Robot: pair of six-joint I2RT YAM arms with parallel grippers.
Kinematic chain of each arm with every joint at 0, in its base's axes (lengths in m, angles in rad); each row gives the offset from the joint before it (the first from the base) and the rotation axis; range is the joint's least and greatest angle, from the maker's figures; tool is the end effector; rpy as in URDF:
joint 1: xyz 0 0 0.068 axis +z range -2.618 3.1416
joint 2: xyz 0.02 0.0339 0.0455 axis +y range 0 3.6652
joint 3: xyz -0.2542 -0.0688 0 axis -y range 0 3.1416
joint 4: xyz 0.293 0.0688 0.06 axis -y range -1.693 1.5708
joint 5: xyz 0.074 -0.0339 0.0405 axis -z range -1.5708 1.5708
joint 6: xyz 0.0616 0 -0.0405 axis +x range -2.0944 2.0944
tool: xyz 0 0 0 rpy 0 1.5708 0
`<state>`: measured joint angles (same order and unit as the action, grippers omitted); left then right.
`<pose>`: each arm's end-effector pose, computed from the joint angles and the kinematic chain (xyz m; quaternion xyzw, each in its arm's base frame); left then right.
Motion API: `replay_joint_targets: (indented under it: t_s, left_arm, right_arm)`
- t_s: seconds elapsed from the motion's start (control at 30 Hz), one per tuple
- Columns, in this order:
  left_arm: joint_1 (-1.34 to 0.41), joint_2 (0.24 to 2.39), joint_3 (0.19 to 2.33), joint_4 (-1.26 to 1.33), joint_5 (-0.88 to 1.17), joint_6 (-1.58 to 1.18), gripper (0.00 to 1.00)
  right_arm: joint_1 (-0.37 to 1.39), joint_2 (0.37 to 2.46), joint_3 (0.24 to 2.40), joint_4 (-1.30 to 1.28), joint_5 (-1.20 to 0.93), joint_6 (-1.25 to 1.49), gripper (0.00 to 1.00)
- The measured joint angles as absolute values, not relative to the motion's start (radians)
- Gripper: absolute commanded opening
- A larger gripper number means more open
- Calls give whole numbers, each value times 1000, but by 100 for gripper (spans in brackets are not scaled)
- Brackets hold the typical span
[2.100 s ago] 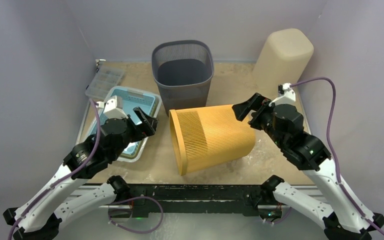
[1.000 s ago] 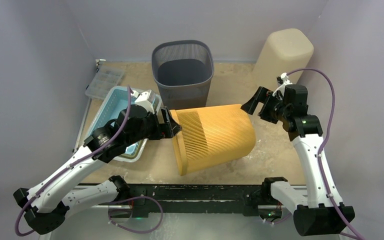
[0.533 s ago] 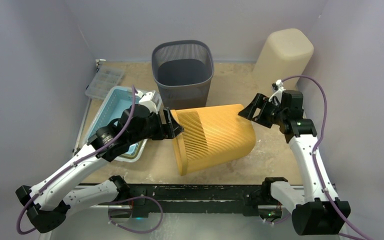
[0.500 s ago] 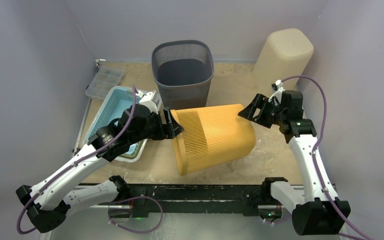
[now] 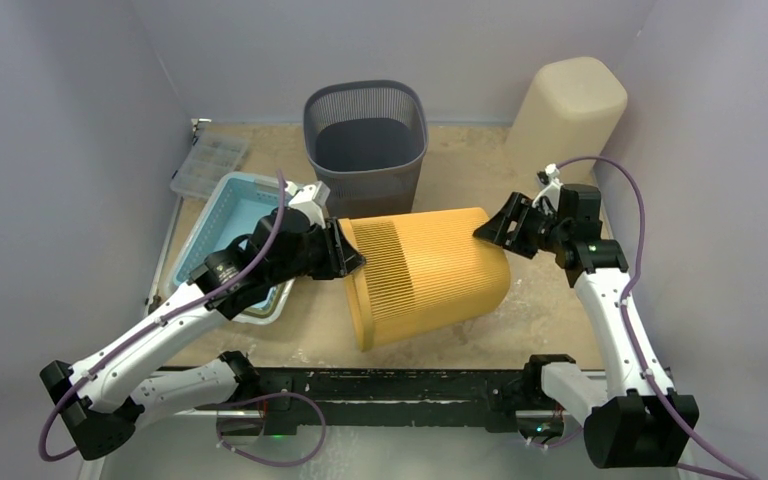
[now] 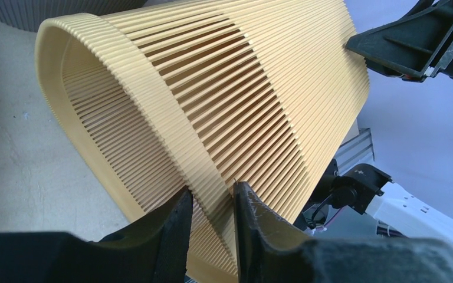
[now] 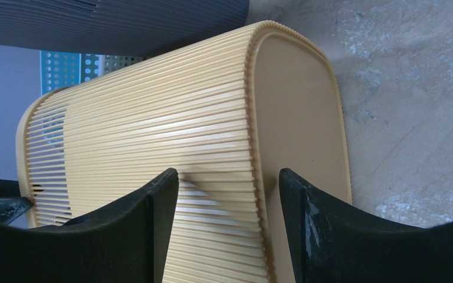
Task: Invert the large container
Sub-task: Turn the container upside down at the center of the board.
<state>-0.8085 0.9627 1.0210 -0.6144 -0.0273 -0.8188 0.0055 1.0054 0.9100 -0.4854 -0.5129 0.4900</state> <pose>0.1938 -0.2006 0.3275 -0.0111 0.8739 -0.3449 0.3424 0.2878 0.0318 0.2899 0.0872 0.8552 0.3291 0.3907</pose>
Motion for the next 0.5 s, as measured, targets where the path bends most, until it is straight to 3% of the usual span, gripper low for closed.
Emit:
replay_joint_targets:
  t_s: [0.5]
  left_arm:
    - [-807, 934, 944, -529, -26, -834, 14]
  right_arm:
    - [-16, 955, 864, -445, -567, 530, 48]
